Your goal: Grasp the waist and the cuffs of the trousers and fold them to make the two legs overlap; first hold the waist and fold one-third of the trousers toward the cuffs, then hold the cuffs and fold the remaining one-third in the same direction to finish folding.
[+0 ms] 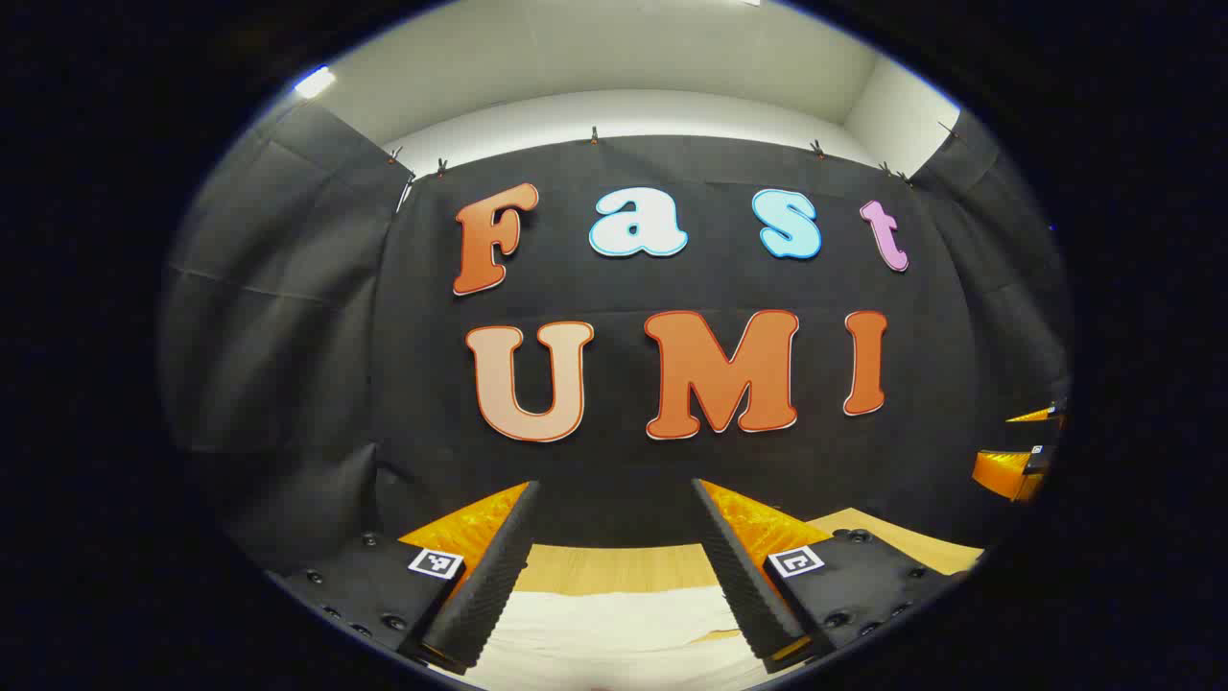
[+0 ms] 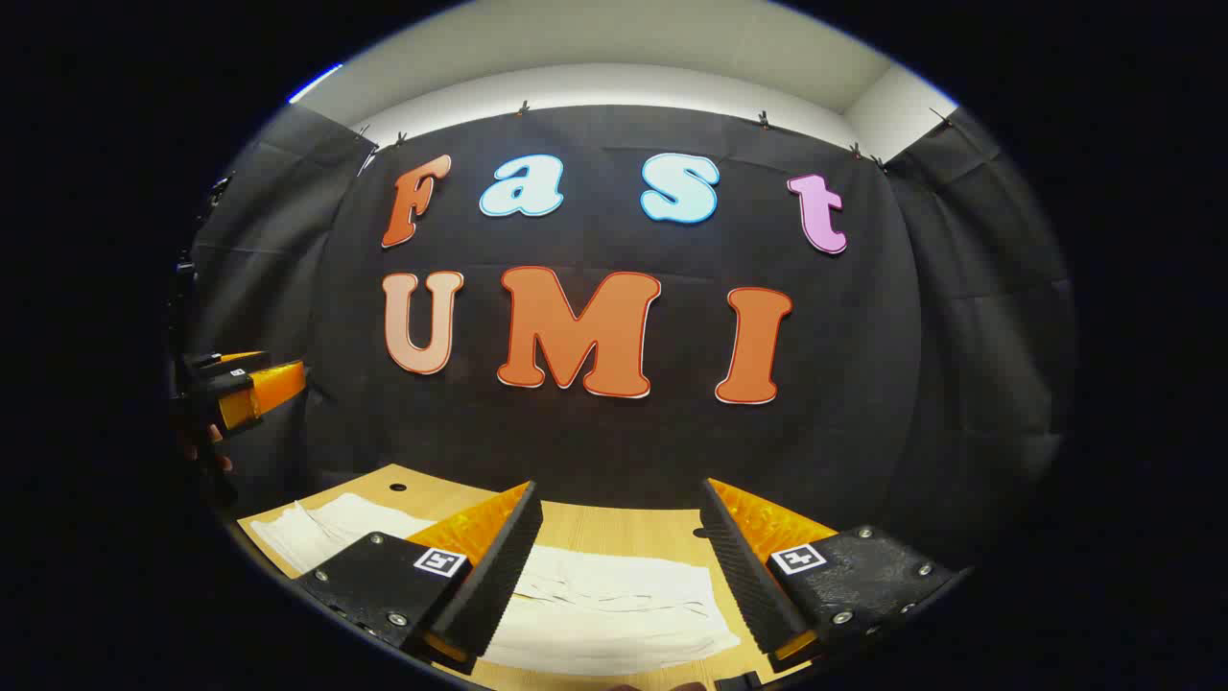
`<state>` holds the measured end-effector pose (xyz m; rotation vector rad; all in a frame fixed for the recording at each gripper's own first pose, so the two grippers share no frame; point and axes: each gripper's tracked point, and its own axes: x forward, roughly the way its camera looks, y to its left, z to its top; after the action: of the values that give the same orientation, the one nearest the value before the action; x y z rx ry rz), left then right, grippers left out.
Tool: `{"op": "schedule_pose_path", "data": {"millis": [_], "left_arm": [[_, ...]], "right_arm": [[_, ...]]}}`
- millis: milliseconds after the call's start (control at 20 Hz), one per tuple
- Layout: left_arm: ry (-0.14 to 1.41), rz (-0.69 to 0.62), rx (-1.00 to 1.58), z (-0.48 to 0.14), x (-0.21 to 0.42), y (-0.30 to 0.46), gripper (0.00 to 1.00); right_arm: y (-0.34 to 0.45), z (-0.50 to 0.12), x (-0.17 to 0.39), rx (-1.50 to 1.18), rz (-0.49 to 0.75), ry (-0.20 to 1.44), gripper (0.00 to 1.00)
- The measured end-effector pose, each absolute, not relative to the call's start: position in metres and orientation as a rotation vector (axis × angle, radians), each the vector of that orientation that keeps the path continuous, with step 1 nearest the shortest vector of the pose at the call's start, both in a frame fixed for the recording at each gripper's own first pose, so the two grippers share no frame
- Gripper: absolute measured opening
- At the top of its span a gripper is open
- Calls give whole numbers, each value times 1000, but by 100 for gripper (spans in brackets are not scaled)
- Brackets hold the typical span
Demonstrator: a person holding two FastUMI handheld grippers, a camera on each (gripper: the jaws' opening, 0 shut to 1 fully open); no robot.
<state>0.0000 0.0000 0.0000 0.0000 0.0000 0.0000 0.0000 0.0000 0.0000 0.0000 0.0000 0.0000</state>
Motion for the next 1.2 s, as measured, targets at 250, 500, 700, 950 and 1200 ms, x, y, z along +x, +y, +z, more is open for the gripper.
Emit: {"op": "schedule_pose_path", "data": {"millis": [250, 500, 700, 950, 1200], "left_arm": [[9, 20, 5, -5, -4, 13, 100], [77, 24, 3, -32, 5, 23, 100], [73, 16, 7, -31, 10, 35, 99], [74, -1, 25, -41, 24, 55, 100], [146, -16, -9, -71, 33, 70, 100]], "right_arm": [[-1, -9, -1, -1, -7, 26, 99], [-1, -26, 0, -5, -26, 83, 99], [-1, -25, 1, 7, -56, 86, 99], [-1, -25, 2, -31, -103, 91, 99], [-17, -37, -6, -63, -182, 131, 99]]}}
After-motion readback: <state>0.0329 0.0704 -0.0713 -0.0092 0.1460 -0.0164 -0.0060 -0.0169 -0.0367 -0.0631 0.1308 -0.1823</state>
